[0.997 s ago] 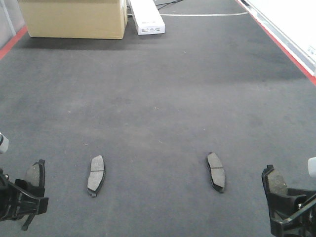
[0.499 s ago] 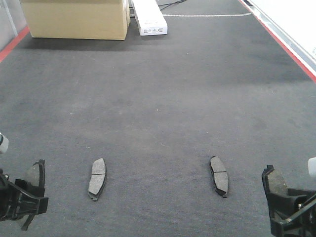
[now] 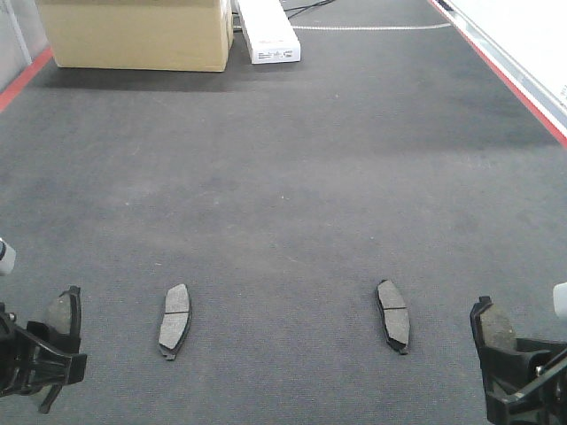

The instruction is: Move and align brake pads A on conveyor

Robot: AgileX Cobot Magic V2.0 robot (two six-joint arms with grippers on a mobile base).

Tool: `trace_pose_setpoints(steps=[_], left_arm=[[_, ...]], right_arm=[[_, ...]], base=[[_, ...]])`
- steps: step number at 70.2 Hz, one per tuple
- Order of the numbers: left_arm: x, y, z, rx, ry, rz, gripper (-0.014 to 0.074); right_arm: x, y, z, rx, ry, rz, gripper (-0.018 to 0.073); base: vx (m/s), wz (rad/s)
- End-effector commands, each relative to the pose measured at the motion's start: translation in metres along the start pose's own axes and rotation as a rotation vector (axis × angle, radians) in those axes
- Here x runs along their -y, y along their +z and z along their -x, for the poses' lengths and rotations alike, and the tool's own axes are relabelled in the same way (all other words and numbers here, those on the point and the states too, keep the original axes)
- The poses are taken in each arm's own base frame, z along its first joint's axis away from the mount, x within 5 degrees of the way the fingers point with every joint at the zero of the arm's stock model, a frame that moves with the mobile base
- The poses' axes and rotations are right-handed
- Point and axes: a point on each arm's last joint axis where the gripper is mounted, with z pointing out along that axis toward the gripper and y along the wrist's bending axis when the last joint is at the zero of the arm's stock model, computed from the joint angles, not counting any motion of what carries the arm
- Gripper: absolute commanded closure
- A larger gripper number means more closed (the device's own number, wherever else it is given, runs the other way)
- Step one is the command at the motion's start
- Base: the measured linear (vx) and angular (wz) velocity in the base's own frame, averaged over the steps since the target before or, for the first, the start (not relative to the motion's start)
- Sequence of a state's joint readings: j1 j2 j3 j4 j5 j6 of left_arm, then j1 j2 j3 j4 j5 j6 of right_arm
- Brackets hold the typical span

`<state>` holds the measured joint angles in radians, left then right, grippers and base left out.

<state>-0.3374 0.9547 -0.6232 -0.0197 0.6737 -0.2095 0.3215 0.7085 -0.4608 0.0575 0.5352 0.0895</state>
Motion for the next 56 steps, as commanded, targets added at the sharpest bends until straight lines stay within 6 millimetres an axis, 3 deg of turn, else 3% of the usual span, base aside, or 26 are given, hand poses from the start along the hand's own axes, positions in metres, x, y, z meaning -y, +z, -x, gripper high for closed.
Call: trace_pose_setpoints(steps=[1,37,56], left_arm=[[0.0043,-0.0080,0.0124,0.101,-0.002,-0.030,0.0524],[0.0043,-0.0081,0.0125,0.103,-0.002,-0.030,0.0524],[0.0081,-0.0096,0.0211,0.197,-0.038,-0.076,0.0524]], right_arm=[[-0.0016,-0.0059,0.0159,0.111,-0.015,0.007,0.0560],[-0.0016,-0.0059,0.0159,0.111,-0.015,0.007,0.0560],[-0.0016,-0.0059,0.0159,0.111,-0.015,0.007,0.0560]], base=[[0.00,0.00],[0.00,0.00],[0.00,0.00]])
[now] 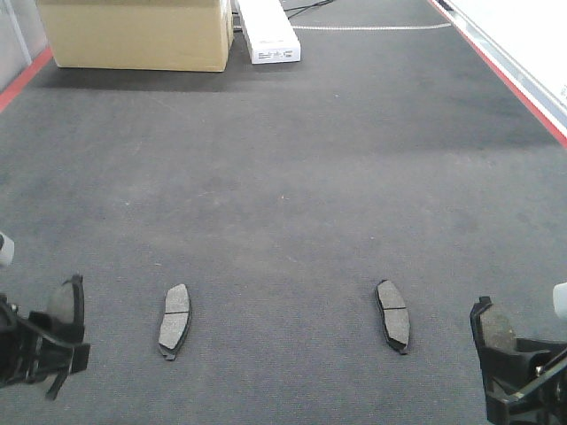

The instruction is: Move and align brake pads A on conveyor

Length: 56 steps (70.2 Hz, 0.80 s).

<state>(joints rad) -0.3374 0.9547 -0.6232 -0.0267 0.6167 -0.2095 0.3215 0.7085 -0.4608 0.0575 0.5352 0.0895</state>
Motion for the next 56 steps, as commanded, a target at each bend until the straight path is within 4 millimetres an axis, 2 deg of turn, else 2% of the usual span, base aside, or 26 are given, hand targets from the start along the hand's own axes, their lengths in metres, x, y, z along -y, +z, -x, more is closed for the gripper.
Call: trace_pose_setpoints(steps=[1,8,17,25,31,43,50,56], left_arm=[[0.007,-0.009,0.017,0.147,-0.040,-0.066,0.0524],[0.011,-0.009,0.020,0.176,-0.081,-0.108,0.0521],[0.021,-0.006,0.029,0.186,-0.050,-0.175,0.0510],[0.043,0.000,0.047,0.183,-0.008,-0.267,0.0485],[0.064,0.011,0.062,0.159,0.019,-0.320,0.0465],[0.105,0.053,0.086,0.054,0.024,-0.366,0.0449],[0.114,0.083,0.096,-0.010,-0.051,-0.352,0.0445],[0.117,0.108,0.098,-0.068,-0.110,-0.328,0.0442]], right_arm=[[-0.002,-0.006,0.016,0.111,-0.015,0.007,0.0560],[-0.002,-0.006,0.016,0.111,-0.015,0.007,0.0560],[-0.002,-0.006,0.016,0.111,-0.015,0.007,0.0560],[-0.002,-0.006,0.016,0.111,-0.015,0.007,0.0560],[-0.002,-0.006,0.016,0.111,-0.015,0.007,0.0560],[-0.002,-0.006,0.016,0.111,-0.015,0.007,0.0560],[-0.002,-0.006,0.016,0.111,-0.015,0.007,0.0560],[-0.002,-0.006,0.015,0.106,-0.015,0.006,0.0560]], base=[[0.00,0.00],[0.00,0.00],[0.00,0.00],[0.00,0.00],[0.00,0.00],[0.00,0.00],[0.00,0.00],[0.00,0.00]])
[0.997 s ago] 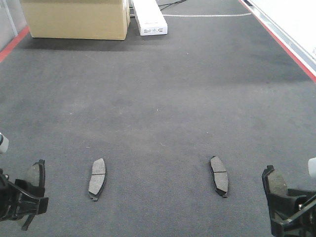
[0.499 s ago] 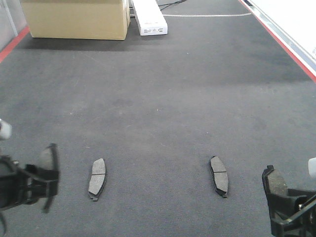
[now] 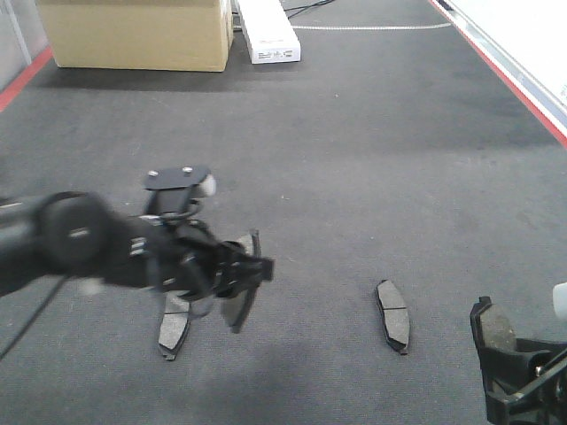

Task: Move and align brake pads A on conveyor
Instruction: 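Lower the left gripper and release its pad beside the placed pads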

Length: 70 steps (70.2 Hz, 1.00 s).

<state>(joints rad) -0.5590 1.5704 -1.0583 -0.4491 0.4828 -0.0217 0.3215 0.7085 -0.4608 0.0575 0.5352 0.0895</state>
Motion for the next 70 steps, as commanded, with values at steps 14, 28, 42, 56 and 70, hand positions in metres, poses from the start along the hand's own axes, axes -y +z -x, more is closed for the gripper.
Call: trace_pose_setpoints(steps=[14,28,42,56,70], left_arm=[[-0.003,0.050,0.018,-0.016,-0.134,0.016,0.0438],[-0.011,0.073,0.011,-0.070,-0.194,0.047,0.0431],[-0.012,0.074,0.013,-0.040,-0.193,0.046,0.0400],[-0.016,0.084,0.010,-0.055,-0.215,0.061,0.0333],[-0.017,0.087,0.010,-0.044,-0.223,0.063,0.0253]], right_arm=[[-0.002,-0.006,0.015,0.104,-0.015,0.006,0.0560],[-0.002,-0.006,0.015,0.104,-0.015,0.006,0.0560],[-0.002,-0.006,0.015,0.104,-0.015,0.006,0.0560],[-0.002,-0.006,0.015,0.104,-0.015,0.006,0.0560],[-0.002,-0.006,0.015,0.104,-0.015,0.006,0.0560]], base=[[0.00,0.00],[0.00,0.00],[0.00,0.00],[0.00,0.00],[0.00,0.00]])
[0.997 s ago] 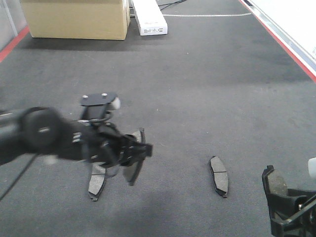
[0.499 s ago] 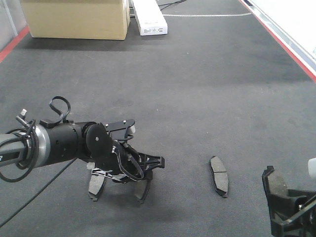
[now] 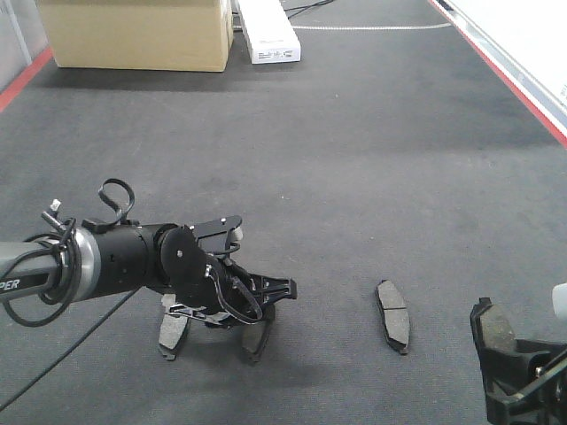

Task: Move and align brake pads A on conveyor
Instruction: 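Lower the left gripper and release its pad beside the placed pads, then raise the open left gripper away from the belt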

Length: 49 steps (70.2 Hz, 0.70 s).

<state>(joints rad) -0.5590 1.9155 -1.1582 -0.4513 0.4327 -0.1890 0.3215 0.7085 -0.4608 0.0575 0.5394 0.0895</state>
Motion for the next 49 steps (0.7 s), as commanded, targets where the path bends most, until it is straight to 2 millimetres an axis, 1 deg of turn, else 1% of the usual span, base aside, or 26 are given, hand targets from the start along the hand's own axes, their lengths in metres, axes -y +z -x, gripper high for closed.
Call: trace_pose_setpoints(steps=[1,15,19,25,30,35,36,37,42,44,49], left_arm=[[0.015,-0.021,0.015,0.111,-0.009,-0.062,0.0247],[0.015,-0.022,0.016,0.118,-0.006,-0.063,0.0139],[0.016,-0.027,0.018,0.140,0.011,-0.067,0.0118],[0.020,-0.043,0.022,0.190,0.079,-0.066,0.0114],[0.022,-0.060,0.023,0.222,0.169,-0.046,0.0128],[0.024,-0.080,0.020,0.256,0.237,-0.032,0.0162],[0.023,-0.082,0.019,0.258,0.241,-0.031,0.0171],[0.023,-0.088,0.018,0.272,0.249,-0.034,0.0180],[0.020,-0.107,0.009,0.321,0.267,-0.044,0.0236],[0.019,-0.118,0.005,0.350,0.271,-0.056,0.0269],[0.012,-0.135,-0.009,0.394,0.273,-0.073,0.0347]], right_arm=[[-0.002,-0.006,0.016,0.108,-0.015,0.006,0.0560],[-0.002,-0.006,0.016,0.108,-0.015,0.006,0.0560],[-0.002,-0.006,0.016,0.108,-0.015,0.006,0.0560],[-0.002,-0.006,0.016,0.108,-0.015,0.006,0.0560],[-0.002,-0.006,0.016,0.108,-0.015,0.006,0.0560],[-0.002,-0.006,0.016,0.108,-0.015,0.006,0.0560],[-0.002,-0.006,0.016,0.108,-0.015,0.006,0.0560],[-0.002,-0.006,0.016,0.108,-0.015,0.006,0.0560],[-0.002,-0.006,0.016,0.108,-0.015,0.006,0.0560],[-0.002,-0.006,0.016,0.108,-0.015,0.006,0.0560],[-0.002,-0.006,0.016,0.108,-0.015,0.006,0.0560]], base=[[0.00,0.00],[0.00,0.00],[0.00,0.00],[0.00,0.00],[0.00,0.00],[0.00,0.00],[0.00,0.00],[0.00,0.00],[0.00,0.00],[0.00,0.00],[0.00,0.00]])
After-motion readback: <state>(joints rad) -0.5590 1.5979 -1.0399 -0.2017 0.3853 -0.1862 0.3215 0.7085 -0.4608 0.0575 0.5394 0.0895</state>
